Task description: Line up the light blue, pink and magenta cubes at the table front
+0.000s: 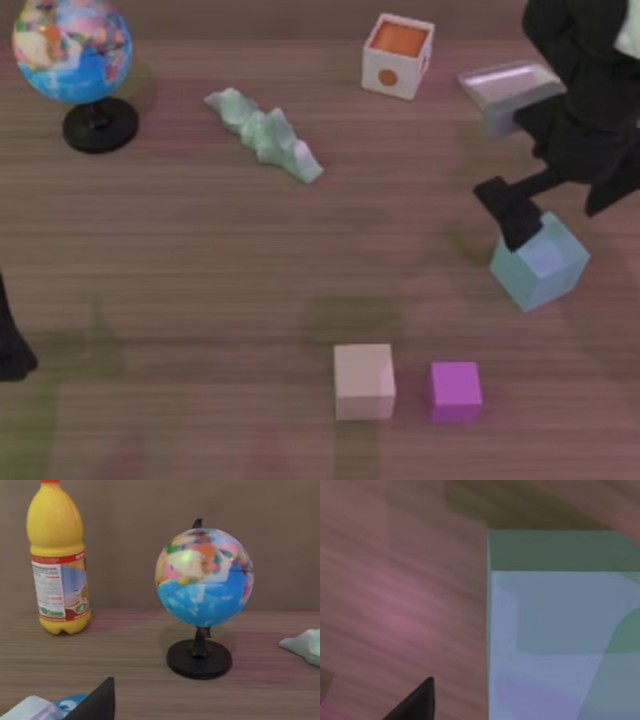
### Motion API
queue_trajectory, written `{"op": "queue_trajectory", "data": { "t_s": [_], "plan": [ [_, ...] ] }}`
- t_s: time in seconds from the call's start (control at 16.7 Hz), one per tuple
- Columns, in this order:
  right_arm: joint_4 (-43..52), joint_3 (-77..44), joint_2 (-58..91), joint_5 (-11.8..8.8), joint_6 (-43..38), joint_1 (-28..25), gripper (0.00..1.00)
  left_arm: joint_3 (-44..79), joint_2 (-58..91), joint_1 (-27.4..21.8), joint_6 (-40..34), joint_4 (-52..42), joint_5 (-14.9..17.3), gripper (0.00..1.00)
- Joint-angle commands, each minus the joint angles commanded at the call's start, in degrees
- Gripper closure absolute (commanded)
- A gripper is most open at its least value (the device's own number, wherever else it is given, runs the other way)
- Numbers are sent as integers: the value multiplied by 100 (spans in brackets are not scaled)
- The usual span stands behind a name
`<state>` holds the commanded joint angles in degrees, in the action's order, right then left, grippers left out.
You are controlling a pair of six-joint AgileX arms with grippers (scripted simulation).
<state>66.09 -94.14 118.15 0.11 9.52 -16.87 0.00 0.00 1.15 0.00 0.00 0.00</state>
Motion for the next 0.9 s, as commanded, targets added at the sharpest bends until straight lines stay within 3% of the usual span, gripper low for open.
{"op": "queue_trajectory", "data": {
  "t_s": [0.42, 0.72, 0.9],
  "plan": [
    [-1528, 958, 518, 4, -21, -25, 0, 0, 0, 0, 0, 0, 0, 0],
    [-1694, 1082, 601, 4, -24, -30, 0, 0, 0, 0, 0, 0, 0, 0],
    [-1694, 1082, 601, 4, -24, -30, 23, 0, 0, 0, 0, 0, 0, 0]
  ]
}}
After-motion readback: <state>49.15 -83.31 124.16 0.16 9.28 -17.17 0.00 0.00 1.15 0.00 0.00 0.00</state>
